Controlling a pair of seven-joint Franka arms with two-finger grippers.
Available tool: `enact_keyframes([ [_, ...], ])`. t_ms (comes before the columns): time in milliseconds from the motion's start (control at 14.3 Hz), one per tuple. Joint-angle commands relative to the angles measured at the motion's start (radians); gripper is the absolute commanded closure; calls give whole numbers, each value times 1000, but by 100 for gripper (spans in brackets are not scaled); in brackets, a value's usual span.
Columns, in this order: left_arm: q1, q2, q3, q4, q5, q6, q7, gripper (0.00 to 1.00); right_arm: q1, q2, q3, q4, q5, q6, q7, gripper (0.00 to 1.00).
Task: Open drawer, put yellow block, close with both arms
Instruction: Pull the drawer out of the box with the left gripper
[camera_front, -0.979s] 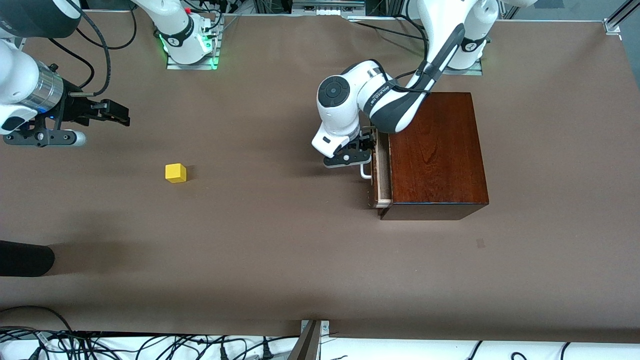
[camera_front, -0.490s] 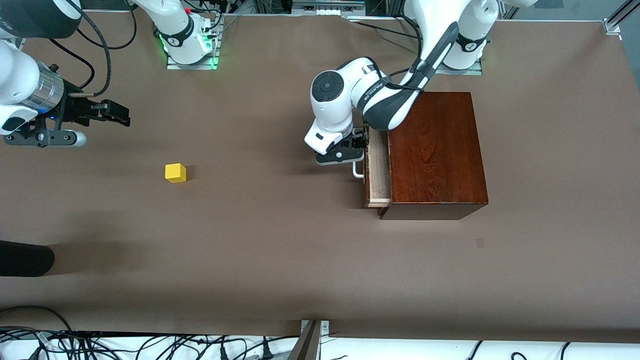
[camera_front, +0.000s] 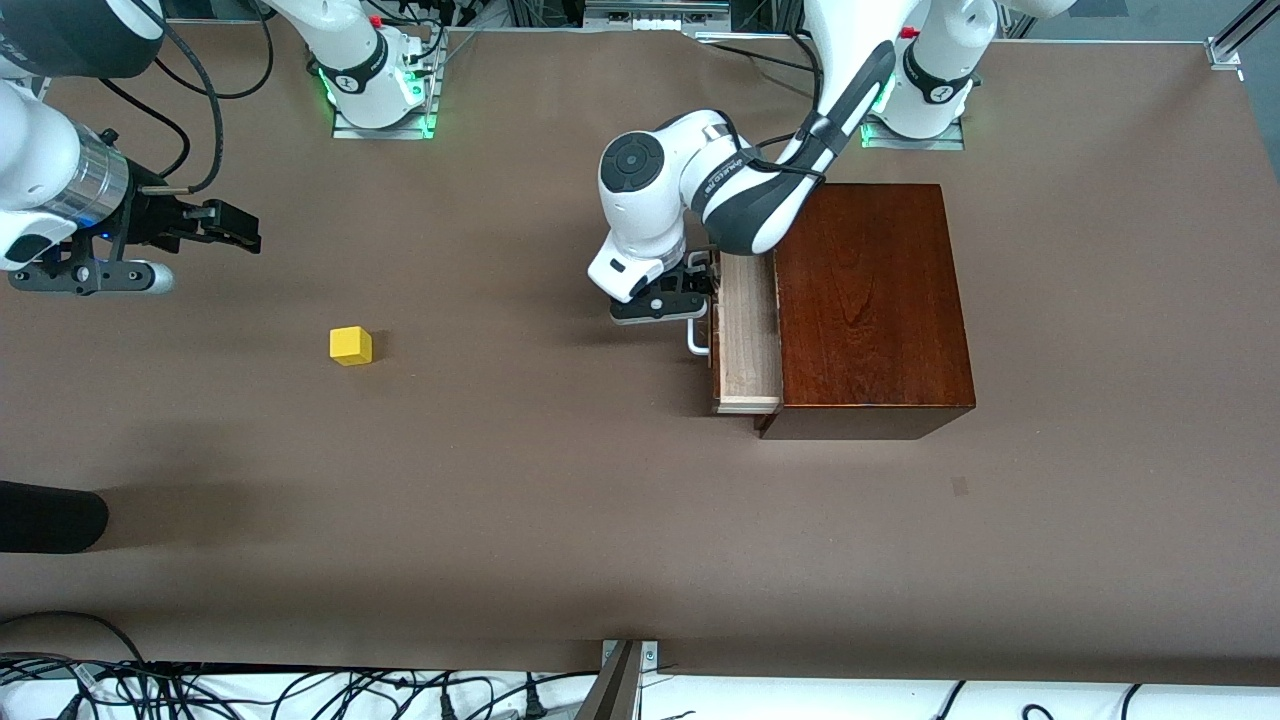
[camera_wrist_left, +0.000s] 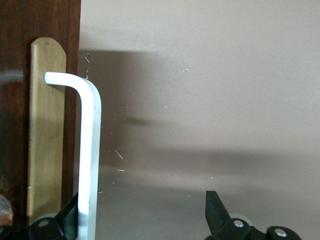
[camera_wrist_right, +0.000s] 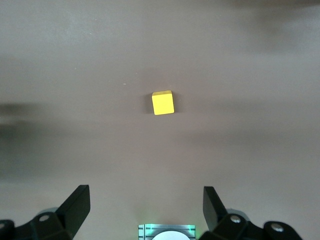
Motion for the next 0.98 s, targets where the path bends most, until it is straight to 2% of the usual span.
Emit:
enact_keyframes([
  [0, -68, 60, -2, 99, -100, 55, -41, 0, 2, -7, 2, -7, -6, 8, 2, 0],
  [559, -111, 109, 17, 171, -102, 56, -58, 0, 7, -6, 2, -7, -6, 9, 4, 0],
  [909, -137, 131, 21, 176, -102, 118, -92, 0, 7, -6, 2, -7, -6, 12, 4, 0],
])
